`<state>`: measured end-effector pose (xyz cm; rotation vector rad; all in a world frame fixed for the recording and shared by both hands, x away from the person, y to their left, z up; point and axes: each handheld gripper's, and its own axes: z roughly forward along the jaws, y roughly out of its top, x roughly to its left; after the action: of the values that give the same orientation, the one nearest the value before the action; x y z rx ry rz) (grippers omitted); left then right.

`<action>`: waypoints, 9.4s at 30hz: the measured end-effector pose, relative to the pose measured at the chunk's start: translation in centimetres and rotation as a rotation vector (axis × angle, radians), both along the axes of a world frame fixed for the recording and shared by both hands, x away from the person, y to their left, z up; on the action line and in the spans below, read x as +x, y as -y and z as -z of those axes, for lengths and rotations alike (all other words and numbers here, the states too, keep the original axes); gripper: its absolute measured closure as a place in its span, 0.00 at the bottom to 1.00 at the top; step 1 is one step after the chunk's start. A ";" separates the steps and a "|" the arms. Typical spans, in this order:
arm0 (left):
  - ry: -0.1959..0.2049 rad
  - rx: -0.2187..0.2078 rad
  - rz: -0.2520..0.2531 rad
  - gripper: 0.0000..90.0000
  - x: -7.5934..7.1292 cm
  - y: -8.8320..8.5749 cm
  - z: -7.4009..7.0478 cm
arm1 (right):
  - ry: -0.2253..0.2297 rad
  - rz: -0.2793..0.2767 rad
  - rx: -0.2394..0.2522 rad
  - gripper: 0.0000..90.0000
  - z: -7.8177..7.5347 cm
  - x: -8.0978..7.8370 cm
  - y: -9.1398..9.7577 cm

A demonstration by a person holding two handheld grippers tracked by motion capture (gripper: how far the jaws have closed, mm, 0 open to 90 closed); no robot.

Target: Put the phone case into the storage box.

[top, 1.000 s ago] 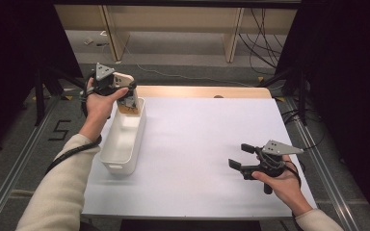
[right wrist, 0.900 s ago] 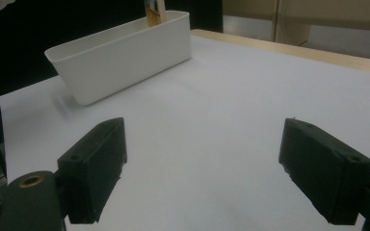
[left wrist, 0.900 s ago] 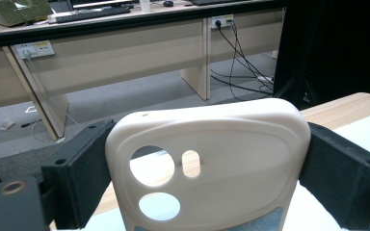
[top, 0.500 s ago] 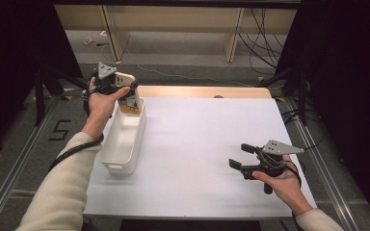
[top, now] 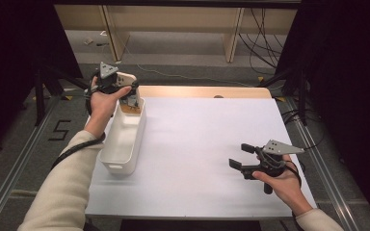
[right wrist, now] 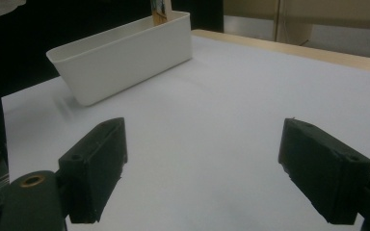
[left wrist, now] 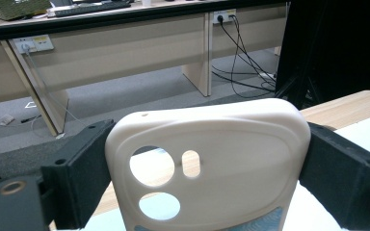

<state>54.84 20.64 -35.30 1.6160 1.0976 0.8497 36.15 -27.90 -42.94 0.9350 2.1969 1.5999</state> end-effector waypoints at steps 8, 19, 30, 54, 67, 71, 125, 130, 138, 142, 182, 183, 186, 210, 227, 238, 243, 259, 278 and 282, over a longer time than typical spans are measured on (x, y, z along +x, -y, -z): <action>-0.001 0.007 -0.001 0.12 0.2 0.0 -0.1 | 0.000 0.000 0.003 0.20 0.0 0.0 0.0; 0.001 0.012 -0.004 0.12 0.4 0.1 -0.1 | -0.002 -0.002 0.000 0.20 0.0 0.0 0.0; -0.001 0.016 -0.010 0.12 0.7 0.3 0.1 | -0.003 -0.004 0.003 0.20 0.0 0.0 0.0; -0.011 0.018 -0.020 0.12 1.3 0.5 0.3 | -0.003 -0.006 0.003 0.21 0.0 0.0 0.0; -0.020 0.024 -0.023 0.12 1.5 0.5 0.6 | 0.000 -0.008 0.003 0.21 0.0 0.1 0.0; -0.022 0.020 -0.020 0.12 1.6 0.5 0.8 | 0.001 -0.007 0.005 0.21 0.0 0.1 0.0; -0.058 0.043 -0.028 0.11 2.5 0.6 2.2 | 0.010 -0.013 -0.006 0.20 0.1 0.1 0.0; -0.063 0.047 -0.029 0.11 2.6 0.7 2.3 | 0.008 -0.014 -0.006 0.20 0.1 0.1 0.0; -0.065 0.051 -0.029 0.11 2.7 0.8 2.5 | 0.007 -0.014 -0.004 0.20 0.1 0.1 0.0; -0.069 0.052 -0.029 0.11 2.7 0.8 2.5 | 0.007 -0.014 -0.003 0.20 0.1 0.1 0.0; -0.113 0.052 -0.043 0.11 3.0 0.9 4.1 | 0.000 -0.017 0.000 0.20 0.2 0.2 0.0; -0.113 0.053 -0.043 0.11 3.0 0.9 4.1 | 0.001 -0.017 -0.001 0.20 0.2 0.2 0.0; -0.115 0.052 -0.043 0.11 3.0 0.8 4.2 | -0.001 -0.019 -0.003 0.20 0.2 0.2 0.1; -0.132 0.058 -0.041 0.11 3.4 0.9 4.7 | -0.005 -0.019 -0.005 0.20 0.2 0.2 0.1; -0.138 0.047 -0.041 0.10 3.9 1.0 4.9 | -0.007 -0.019 -0.007 0.20 0.2 0.2 0.2; -0.164 0.056 -0.039 0.04 4.2 1.5 4.8 | -0.008 -0.019 -0.004 0.20 0.2 0.3 0.2; -0.177 0.056 -0.040 0.00 4.3 1.8 4.9 | -0.007 -0.020 -0.004 0.20 0.2 0.3 0.2; -0.160 0.066 -0.040 0.00 4.5 2.1 4.6 | -0.013 -0.023 -0.005 0.20 0.3 0.2 0.1; -0.157 0.072 -0.064 0.00 5.0 1.7 4.8 | -0.017 -0.027 -0.009 0.20 0.3 0.3 0.1; -0.165 0.072 -0.071 0.00 5.1 1.6 5.0 | -0.018 -0.028 -0.012 0.20 0.4 0.3 0.1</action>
<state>59.95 19.03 -40.26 1.7408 1.2584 0.8213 36.41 -27.96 -43.31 0.9233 2.2387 1.5952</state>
